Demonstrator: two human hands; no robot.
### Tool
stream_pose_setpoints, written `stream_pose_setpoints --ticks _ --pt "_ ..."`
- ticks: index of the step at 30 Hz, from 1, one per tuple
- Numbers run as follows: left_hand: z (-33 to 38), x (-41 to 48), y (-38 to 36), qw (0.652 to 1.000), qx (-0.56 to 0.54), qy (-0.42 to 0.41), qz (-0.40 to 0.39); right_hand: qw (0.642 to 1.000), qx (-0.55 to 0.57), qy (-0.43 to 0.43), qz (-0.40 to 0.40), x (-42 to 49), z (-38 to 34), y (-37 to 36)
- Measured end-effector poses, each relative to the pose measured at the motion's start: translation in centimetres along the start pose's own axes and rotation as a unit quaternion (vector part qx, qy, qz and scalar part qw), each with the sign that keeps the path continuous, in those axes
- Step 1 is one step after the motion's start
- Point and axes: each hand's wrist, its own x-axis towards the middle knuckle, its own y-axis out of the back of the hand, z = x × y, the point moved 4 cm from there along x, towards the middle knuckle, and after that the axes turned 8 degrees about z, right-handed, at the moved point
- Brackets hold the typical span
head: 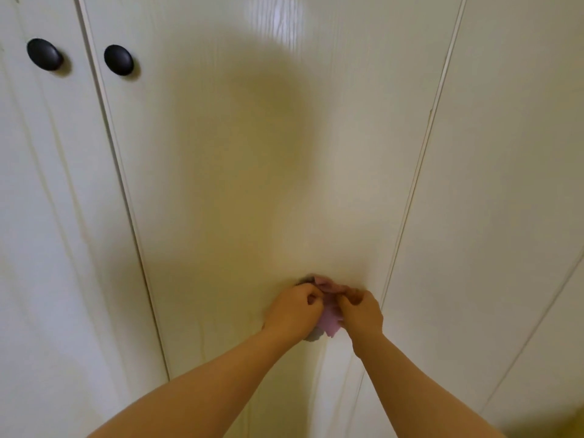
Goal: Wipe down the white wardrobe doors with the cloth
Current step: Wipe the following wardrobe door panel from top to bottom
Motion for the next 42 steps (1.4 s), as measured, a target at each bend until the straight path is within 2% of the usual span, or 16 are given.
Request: stream_pose_setpoints --ticks 2,5,7,10,12,15,18,20,23,24,29,34,38,42 --pt "0.5 0.0 -0.5 0.996 -0.063 0.047 -0.031 0.999 -0.024 0.023 0.011 0.3 -0.6 0.8" --pt "0.2 -0.4 -1.6 0.985 -0.126 0.112 -0.042 0.992 0.01 0.069 0.102 0.7 -1.8 2.2" --pt "-0.2 -0.7 -2.5 0.979 -0.141 0.141 -0.047 0.989 0.021 0.071 0.127 1.2 -1.4 2.6" --pt "-1.1 -1.0 -3.3 0.977 -0.122 0.166 -0.048 0.996 -0.045 -0.022 0.08 1.9 2.1 1.8" --pt "-1.5 -1.2 -3.6 0.977 -0.103 0.179 -0.057 0.994 -0.084 -0.052 0.052 2.2 3.6 1.7" --pt "-1.9 -1.0 -3.7 0.976 -0.099 0.185 -0.055 0.994 -0.078 0.012 0.07 2.6 1.9 2.5" --pt "-1.6 -0.3 -3.4 0.975 -0.111 0.187 -0.045 0.992 -0.019 0.078 0.096 2.5 -0.8 3.0" --pt "-1.6 -0.2 -3.6 0.974 -0.109 0.195 -0.048 0.994 -0.046 0.054 0.081 2.1 0.1 2.7" --pt "-1.6 -0.4 -3.4 0.973 -0.101 0.203 -0.046 0.99 -0.134 -0.034 0.021 1.5 3.2 1.8" --pt "-1.7 -0.5 -3.2 0.973 -0.098 0.202 -0.046 0.989 -0.142 -0.034 0.018 1.4 3.1 1.8" --pt "-3.2 -1.2 -1.2 0.969 -0.107 0.22 -0.034 0.995 -0.023 0.059 0.075 0.9 0.0 1.7" --pt "-4.7 -2.4 -0.2 0.964 -0.096 0.237 -0.075 0.991 -0.117 -0.02 0.062 0.0 3.2 0.5" --pt "-6.3 -2.6 2.4 0.961 -0.085 0.246 -0.094 0.992 -0.074 0.022 0.1 -1.0 2.3 -0.7" --pt "-8.2 -3.0 4.9 0.958 -0.082 0.268 -0.066 0.995 -0.035 0.078 0.06 -4.0 0.7 -4.7"
